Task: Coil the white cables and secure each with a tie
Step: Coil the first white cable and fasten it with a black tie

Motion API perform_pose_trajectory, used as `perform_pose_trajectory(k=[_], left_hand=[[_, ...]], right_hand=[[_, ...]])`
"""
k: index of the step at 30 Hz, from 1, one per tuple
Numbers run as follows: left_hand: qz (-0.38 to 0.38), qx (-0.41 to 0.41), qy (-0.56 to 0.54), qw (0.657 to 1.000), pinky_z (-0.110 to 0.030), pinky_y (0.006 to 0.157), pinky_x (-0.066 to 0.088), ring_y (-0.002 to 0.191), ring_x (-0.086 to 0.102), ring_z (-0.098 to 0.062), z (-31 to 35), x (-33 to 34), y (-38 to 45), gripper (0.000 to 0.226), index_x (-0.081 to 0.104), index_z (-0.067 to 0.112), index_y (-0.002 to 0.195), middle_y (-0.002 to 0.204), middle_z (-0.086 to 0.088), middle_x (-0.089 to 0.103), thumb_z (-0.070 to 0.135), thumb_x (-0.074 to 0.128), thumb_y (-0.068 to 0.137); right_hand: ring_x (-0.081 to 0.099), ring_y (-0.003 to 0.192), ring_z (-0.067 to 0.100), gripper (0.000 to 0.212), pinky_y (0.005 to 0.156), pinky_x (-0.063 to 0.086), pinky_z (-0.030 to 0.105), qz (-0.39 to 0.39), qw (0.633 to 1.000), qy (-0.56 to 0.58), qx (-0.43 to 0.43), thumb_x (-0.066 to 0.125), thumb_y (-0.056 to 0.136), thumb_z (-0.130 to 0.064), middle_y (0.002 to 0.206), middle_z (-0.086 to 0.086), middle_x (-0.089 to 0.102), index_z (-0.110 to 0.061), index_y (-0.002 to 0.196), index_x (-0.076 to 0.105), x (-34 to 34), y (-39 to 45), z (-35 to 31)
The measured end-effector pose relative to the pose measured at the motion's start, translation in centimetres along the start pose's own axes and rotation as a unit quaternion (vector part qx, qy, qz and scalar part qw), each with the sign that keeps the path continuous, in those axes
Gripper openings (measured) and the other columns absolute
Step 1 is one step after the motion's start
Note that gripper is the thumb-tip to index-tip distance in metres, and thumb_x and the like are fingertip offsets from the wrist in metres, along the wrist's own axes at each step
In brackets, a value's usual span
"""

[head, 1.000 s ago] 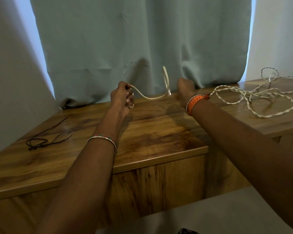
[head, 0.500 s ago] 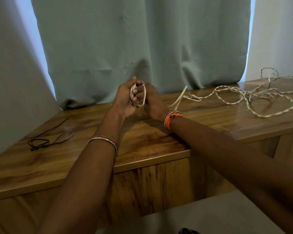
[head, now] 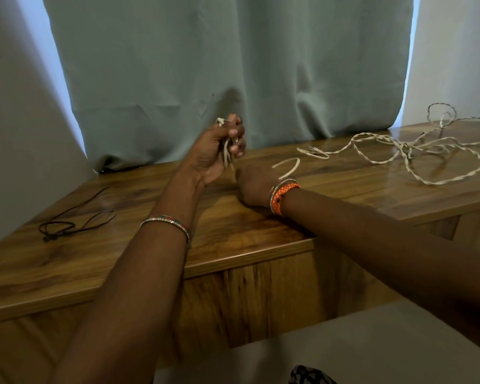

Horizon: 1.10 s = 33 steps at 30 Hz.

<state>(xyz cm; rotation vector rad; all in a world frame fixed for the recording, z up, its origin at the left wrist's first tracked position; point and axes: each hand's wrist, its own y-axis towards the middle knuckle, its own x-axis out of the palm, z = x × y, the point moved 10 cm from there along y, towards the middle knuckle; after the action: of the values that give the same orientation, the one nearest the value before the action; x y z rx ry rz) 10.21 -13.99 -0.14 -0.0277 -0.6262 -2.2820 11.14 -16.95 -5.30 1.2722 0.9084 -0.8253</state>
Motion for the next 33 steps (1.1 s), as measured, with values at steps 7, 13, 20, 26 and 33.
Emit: perform_pose_trajectory(k=[7, 13, 20, 26, 33], left_hand=[[0.076, 0.023, 0.074, 0.994, -0.018, 0.041, 0.033, 0.036, 0.036, -0.004, -0.2, -2.4, 0.2, 0.029, 0.038, 0.016, 0.076, 0.045, 0.01, 0.043, 0.017, 0.028, 0.102], [0.127, 0.028, 0.128, 0.983, -0.016, 0.04, 0.035, 0.036, 0.04, -0.004, -0.7, -3.8, 0.1, 0.03, 0.037, 0.016, 0.072, 0.044, 0.01, 0.046, 0.019, 0.033, 0.102], [0.141, 0.019, 0.211, 0.967, -0.015, 0.041, 0.036, 0.035, 0.045, -0.002, -1.2, -3.2, -0.3, 0.038, 0.048, 0.014, 0.058, 0.038, 0.009, 0.048, 0.012, 0.041, 0.095], [0.025, -0.12, 0.044, 0.991, -0.016, 0.036, 0.024, 0.032, 0.034, -0.005, -3.9, 1.0, -1.0, 0.02, 0.045, 0.012, 0.071, 0.044, 0.003, 0.047, 0.01, 0.029, 0.083], [-0.03, -0.088, -0.126, 0.988, -0.015, 0.036, 0.024, 0.032, 0.033, -0.008, -2.6, 2.4, -0.8, 0.035, 0.058, 0.007, 0.065, 0.042, 0.002, 0.038, 0.031, 0.037, 0.081]], right_hand=[[0.057, 0.1, 0.031, 0.026, 0.069, 0.029, 0.03, 0.076, 0.993, -0.023, -0.081, 0.047, 0.091, -0.023, 0.112, 0.015, 0.061, -0.007, 0.109, 0.056, -3.7, -6.2, -2.9], [0.05, 0.071, 0.02, 0.02, 0.057, 0.03, 0.028, 0.069, 0.985, 0.029, -0.156, 0.05, 0.092, -0.032, 0.09, 0.007, 0.061, -0.014, 0.097, 0.058, -5.9, -7.9, -3.8], [0.058, 0.091, 0.019, 0.026, 0.077, 0.043, 0.034, 0.095, 0.969, 0.158, -0.162, 0.04, 0.099, -0.027, 0.095, 0.0, 0.065, -0.015, 0.099, 0.062, -11.2, -6.3, -1.5], [0.043, 0.056, 0.004, 0.027, 0.052, 0.029, 0.018, 0.178, 0.963, 0.186, -0.083, 0.046, 0.098, -0.024, 0.061, -0.012, 0.047, -0.013, 0.085, 0.067, -13.2, -2.5, 4.4], [0.047, 0.059, 0.019, 0.032, 0.052, 0.031, 0.017, 0.212, 0.951, 0.194, -0.117, 0.05, 0.096, -0.026, 0.064, 0.009, 0.054, -0.002, 0.077, 0.059, -12.2, -1.1, 5.2]])
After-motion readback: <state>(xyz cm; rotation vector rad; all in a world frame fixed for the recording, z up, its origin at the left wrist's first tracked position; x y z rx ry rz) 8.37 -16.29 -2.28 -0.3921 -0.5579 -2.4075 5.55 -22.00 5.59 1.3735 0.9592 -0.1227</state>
